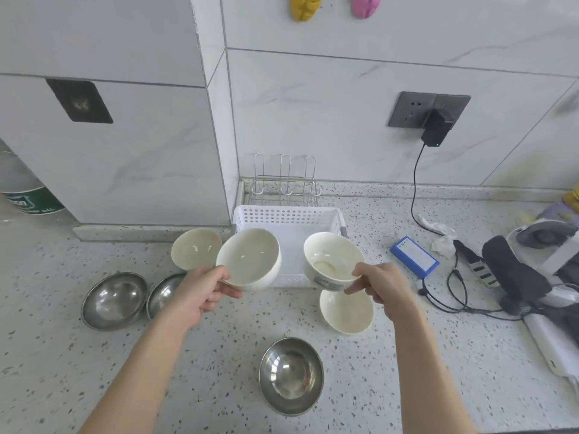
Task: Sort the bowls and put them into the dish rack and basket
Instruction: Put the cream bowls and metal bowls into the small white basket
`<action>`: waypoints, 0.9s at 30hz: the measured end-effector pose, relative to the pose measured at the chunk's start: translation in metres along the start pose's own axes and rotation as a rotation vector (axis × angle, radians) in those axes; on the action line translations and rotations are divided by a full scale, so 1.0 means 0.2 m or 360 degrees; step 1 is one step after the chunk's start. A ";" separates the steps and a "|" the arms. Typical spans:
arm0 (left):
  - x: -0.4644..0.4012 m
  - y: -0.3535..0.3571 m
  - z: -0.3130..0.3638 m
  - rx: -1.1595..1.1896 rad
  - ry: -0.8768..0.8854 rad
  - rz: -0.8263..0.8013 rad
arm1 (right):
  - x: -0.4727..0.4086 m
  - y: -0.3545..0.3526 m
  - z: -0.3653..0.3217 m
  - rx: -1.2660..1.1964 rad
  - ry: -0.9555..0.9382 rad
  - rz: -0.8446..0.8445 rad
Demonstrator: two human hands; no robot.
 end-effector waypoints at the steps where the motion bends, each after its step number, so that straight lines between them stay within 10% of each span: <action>1: -0.01 -0.02 0.01 0.0009 -0.0005 0.0020 | -0.04 0.06 -0.04 0.0008 -0.0039 -0.0002; 27: -0.40 -0.09 0.23 0.0089 -0.0029 0.0176 | -0.73 0.75 0.08 0.0179 0.0168 -0.0107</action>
Point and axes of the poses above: each hand's wrist, its own x-axis away from the middle knuckle, its own y-axis out of the palm, z = x × y, the point moved 9 cm from there along -x, towards the middle knuckle, and after that the axes turned 14 degrees about -x, right-handed, at the moved point
